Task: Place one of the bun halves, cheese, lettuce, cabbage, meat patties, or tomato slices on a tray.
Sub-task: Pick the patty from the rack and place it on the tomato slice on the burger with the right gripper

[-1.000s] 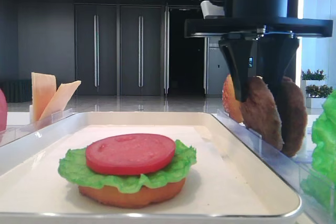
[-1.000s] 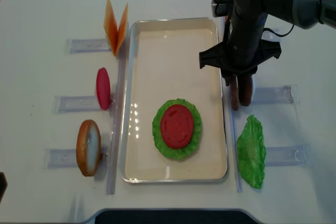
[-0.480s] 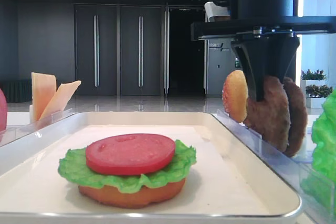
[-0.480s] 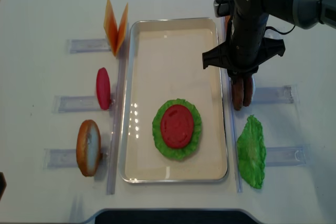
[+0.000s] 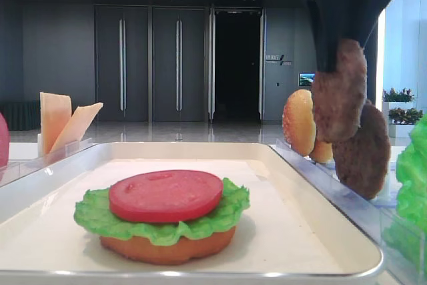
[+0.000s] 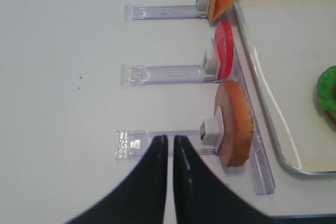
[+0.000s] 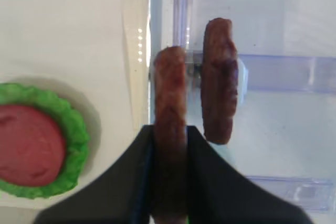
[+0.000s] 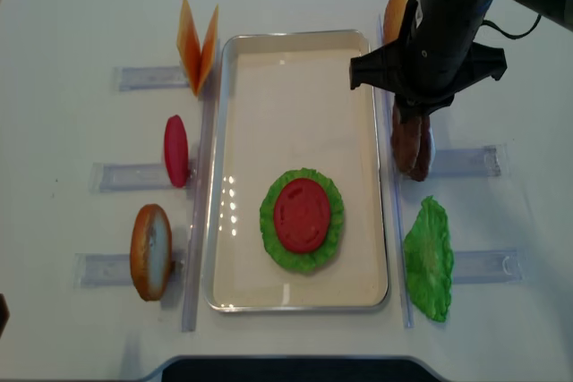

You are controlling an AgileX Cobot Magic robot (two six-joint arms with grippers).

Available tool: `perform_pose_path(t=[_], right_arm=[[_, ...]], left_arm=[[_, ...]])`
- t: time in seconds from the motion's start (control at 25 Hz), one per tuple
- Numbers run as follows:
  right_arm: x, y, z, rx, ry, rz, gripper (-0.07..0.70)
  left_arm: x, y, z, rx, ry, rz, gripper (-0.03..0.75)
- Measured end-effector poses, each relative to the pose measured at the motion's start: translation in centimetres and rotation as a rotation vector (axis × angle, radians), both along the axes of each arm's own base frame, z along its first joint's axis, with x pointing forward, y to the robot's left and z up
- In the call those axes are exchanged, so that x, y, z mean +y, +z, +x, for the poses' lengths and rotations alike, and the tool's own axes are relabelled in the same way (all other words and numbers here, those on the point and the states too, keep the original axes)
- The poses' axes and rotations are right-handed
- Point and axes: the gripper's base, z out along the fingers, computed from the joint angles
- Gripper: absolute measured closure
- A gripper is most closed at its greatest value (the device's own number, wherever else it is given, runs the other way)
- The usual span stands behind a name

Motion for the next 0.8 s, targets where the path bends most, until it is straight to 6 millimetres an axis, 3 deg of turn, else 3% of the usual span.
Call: perform_pose_path(t=[0.36, 0.8], right_arm=[[0.7, 2.7, -1.7, -0.026, 0.054, 0.213, 0.495], [0.9, 0.9, -5.1, -0.131, 0.079, 0.569, 0.495]], left_arm=[[0.0, 0.0, 0.0, 0.0, 0.0, 0.0, 0.696], [0.0, 0.0, 0.0, 0.0, 0.0, 0.0, 0.713]])
